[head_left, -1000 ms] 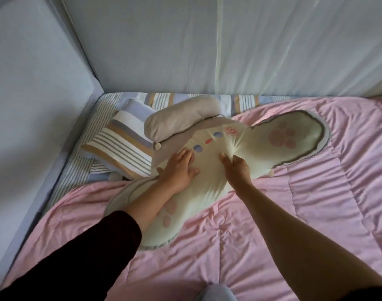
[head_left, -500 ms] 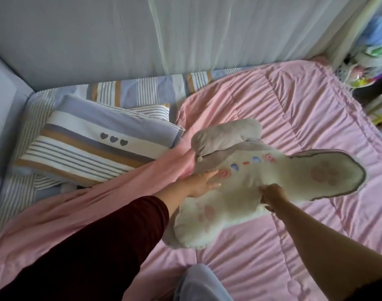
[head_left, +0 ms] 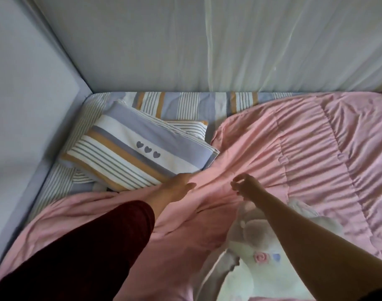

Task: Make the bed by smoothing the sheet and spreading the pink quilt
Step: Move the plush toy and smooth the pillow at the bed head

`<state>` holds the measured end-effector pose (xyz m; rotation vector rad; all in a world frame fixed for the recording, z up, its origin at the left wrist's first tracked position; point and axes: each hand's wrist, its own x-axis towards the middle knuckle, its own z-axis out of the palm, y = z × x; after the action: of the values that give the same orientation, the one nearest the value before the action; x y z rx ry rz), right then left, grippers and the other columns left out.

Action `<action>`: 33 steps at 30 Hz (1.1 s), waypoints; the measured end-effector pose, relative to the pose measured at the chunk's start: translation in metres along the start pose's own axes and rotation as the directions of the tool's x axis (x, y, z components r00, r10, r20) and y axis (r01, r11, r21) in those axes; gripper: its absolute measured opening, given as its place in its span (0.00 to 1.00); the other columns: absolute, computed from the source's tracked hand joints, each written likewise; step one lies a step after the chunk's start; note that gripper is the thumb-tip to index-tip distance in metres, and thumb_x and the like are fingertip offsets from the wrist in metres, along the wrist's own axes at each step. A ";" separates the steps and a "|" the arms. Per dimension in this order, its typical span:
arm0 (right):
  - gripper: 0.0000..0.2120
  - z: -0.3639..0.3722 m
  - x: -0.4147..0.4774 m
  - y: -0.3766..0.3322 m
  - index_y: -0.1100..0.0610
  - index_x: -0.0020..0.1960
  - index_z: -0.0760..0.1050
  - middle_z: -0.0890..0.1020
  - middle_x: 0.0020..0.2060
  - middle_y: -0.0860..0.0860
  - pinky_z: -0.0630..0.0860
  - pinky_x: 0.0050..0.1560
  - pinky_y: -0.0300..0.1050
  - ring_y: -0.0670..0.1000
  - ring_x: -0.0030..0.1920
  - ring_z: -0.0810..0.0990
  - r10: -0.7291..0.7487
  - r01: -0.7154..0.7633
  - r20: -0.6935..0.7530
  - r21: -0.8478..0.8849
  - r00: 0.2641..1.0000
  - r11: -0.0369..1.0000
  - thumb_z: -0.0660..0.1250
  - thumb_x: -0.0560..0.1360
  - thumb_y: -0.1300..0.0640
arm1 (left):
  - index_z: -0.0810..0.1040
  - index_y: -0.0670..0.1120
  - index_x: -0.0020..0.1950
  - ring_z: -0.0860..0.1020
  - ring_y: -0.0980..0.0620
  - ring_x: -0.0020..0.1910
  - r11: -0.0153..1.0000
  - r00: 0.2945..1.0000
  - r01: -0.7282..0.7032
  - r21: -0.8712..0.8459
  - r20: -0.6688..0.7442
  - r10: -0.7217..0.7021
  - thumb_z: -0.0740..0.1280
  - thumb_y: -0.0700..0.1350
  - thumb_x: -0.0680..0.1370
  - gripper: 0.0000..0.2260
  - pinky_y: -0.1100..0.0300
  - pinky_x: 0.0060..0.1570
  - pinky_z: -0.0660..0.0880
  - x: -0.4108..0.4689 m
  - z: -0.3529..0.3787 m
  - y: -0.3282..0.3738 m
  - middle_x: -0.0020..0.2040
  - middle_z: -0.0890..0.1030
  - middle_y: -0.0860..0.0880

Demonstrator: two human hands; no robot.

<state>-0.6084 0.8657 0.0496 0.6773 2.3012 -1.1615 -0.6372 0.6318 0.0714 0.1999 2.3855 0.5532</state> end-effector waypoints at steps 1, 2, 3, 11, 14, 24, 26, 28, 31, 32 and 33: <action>0.11 0.009 0.007 -0.013 0.58 0.55 0.76 0.84 0.47 0.58 0.67 0.34 0.38 0.54 0.44 0.80 -0.025 0.025 0.013 -0.029 1.000 0.999 0.67 0.76 0.53 | 0.65 0.46 0.73 0.69 0.44 0.68 0.998 0.998 0.050 -0.024 -0.025 -0.051 0.58 0.53 0.81 0.23 0.55 0.65 0.66 0.000 -0.006 -0.015 0.72 0.69 0.45; 0.11 0.015 0.013 -0.023 0.58 0.55 0.76 0.84 0.46 0.57 0.67 0.33 0.38 0.54 0.44 0.79 -0.051 0.052 0.027 -0.051 0.998 0.997 0.67 0.76 0.52 | 0.66 0.47 0.72 0.70 0.45 0.67 0.997 0.996 0.074 -0.035 -0.054 -0.076 0.58 0.53 0.81 0.22 0.56 0.63 0.66 -0.001 -0.012 -0.026 0.71 0.70 0.45; 0.12 0.022 0.017 -0.034 0.58 0.55 0.76 0.83 0.44 0.56 0.67 0.34 0.37 0.54 0.44 0.79 -0.070 0.073 0.040 -0.072 0.997 0.995 0.68 0.76 0.52 | 0.67 0.46 0.72 0.70 0.44 0.67 0.995 0.993 0.095 -0.030 -0.067 -0.096 0.57 0.52 0.81 0.21 0.56 0.62 0.66 -0.002 -0.018 -0.038 0.71 0.70 0.45; 0.16 0.072 0.053 -0.099 0.56 0.61 0.74 0.80 0.56 0.54 0.70 0.59 0.43 0.56 0.60 0.77 -0.121 0.137 0.077 -0.242 0.990 0.961 0.68 0.76 0.51 | 0.69 0.40 0.69 0.71 0.42 0.66 0.977 0.972 0.210 -0.037 -0.105 -0.213 0.55 0.46 0.83 0.17 0.57 0.60 0.68 0.042 -0.066 -0.114 0.69 0.71 0.42; 0.18 0.092 0.091 -0.128 0.53 0.62 0.74 0.80 0.57 0.52 0.69 0.61 0.43 0.54 0.62 0.76 -0.119 0.117 0.012 -0.300 0.993 0.947 0.68 0.75 0.49 | 0.65 0.42 0.72 0.66 0.41 0.70 0.969 0.973 0.203 -0.140 -0.086 -0.216 0.53 0.42 0.82 0.18 0.53 0.64 0.66 0.095 -0.087 -0.142 0.72 0.65 0.39; 0.31 0.167 0.192 -0.184 0.51 0.73 0.65 0.67 0.72 0.53 0.63 0.71 0.51 0.57 0.72 0.65 -0.134 0.098 -0.024 -0.557 0.991 0.825 0.69 0.74 0.43 | 0.63 0.40 0.70 0.71 0.42 0.66 0.926 0.913 0.340 -0.165 -0.179 -0.367 0.62 0.53 0.79 0.25 0.55 0.60 0.68 0.217 -0.108 -0.242 0.67 0.71 0.40; 0.33 0.178 0.213 -0.187 0.53 0.74 0.63 0.66 0.72 0.54 0.63 0.71 0.52 0.58 0.72 0.65 -0.147 0.103 -0.030 -0.577 0.989 0.810 0.69 0.74 0.43 | 0.62 0.41 0.71 0.66 0.42 0.69 0.955 0.909 0.286 -0.074 -0.296 -0.295 0.65 0.54 0.77 0.28 0.53 0.66 0.64 0.234 -0.103 -0.255 0.69 0.66 0.40; 0.36 0.193 0.234 -0.190 0.57 0.75 0.61 0.65 0.73 0.55 0.62 0.72 0.53 0.58 0.72 0.64 -0.175 0.119 -0.032 -0.608 0.984 0.785 0.68 0.74 0.42 | 0.53 0.43 0.76 0.53 0.41 0.76 0.973 0.936 0.216 0.075 -0.300 -0.185 0.67 0.58 0.75 0.38 0.50 0.72 0.55 0.251 -0.094 -0.270 0.77 0.54 0.40; 0.44 0.220 0.271 -0.196 0.60 0.77 0.53 0.58 0.76 0.57 0.57 0.74 0.54 0.59 0.75 0.58 -0.203 0.134 -0.027 -0.663 0.979 0.736 0.66 0.73 0.37 | 0.34 0.46 0.77 0.33 0.42 0.75 0.955 0.977 0.188 0.231 -0.141 -0.159 0.66 0.67 0.70 0.52 0.44 0.73 0.41 0.269 -0.072 -0.298 0.76 0.31 0.45; 0.47 0.230 0.284 -0.198 0.61 0.78 0.50 0.56 0.76 0.57 0.54 0.75 0.54 0.58 0.76 0.55 -0.211 0.132 -0.032 -0.685 0.977 0.716 0.65 0.72 0.35 | 0.31 0.46 0.76 0.31 0.42 0.74 0.949 0.980 0.178 0.259 -0.132 -0.148 0.65 0.68 0.70 0.54 0.43 0.73 0.39 0.275 -0.062 -0.308 0.75 0.28 0.45; 0.50 0.241 0.297 -0.200 0.61 0.78 0.49 0.55 0.76 0.58 0.52 0.76 0.55 0.58 0.76 0.53 -0.219 0.125 -0.043 -0.708 0.975 0.695 0.64 0.70 0.31 | 0.30 0.47 0.76 0.30 0.43 0.74 0.948 0.980 0.173 0.267 -0.145 -0.138 0.65 0.69 0.69 0.54 0.44 0.73 0.37 0.280 -0.053 -0.315 0.74 0.26 0.46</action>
<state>-0.9140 0.6264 -0.1389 0.2349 2.6818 -0.2148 -0.8841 0.4098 -0.1932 0.0999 2.5683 0.1577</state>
